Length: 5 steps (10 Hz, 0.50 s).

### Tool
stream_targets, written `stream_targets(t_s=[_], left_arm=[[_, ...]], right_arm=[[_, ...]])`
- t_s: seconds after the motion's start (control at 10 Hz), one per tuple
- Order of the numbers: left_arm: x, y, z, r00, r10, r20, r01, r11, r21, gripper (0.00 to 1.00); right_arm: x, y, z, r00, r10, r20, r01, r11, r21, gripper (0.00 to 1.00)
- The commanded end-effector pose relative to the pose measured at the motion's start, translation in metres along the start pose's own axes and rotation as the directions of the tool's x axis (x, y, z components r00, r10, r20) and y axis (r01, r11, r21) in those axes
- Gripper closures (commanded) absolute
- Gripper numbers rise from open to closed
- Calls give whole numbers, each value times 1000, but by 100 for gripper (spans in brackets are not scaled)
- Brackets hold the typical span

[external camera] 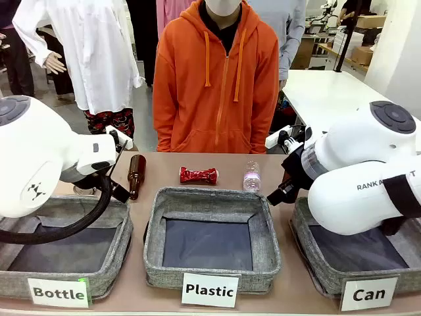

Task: Sort the can waste into the basket.
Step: Pick up the can waste from the table and place it in the right Fabric basket.

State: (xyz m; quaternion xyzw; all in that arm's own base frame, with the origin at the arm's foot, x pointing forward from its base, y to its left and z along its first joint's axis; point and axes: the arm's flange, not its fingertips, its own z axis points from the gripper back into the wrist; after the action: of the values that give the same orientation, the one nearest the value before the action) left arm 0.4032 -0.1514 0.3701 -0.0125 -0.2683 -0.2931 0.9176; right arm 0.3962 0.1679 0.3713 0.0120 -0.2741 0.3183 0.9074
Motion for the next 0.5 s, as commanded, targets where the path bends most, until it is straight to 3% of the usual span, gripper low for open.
stream_targets(t_s=[0.0, 0.4], left_arm=[[0, 0, 0, 1000, 0, 0, 0, 1000, 0, 0], [0, 0, 0, 1000, 0, 0, 0, 1000, 0, 0]], right_arm=[[0, 0, 0, 1000, 0, 0, 0, 1000, 0, 0], [0, 0, 0, 1000, 0, 0, 0, 1000, 0, 0]])
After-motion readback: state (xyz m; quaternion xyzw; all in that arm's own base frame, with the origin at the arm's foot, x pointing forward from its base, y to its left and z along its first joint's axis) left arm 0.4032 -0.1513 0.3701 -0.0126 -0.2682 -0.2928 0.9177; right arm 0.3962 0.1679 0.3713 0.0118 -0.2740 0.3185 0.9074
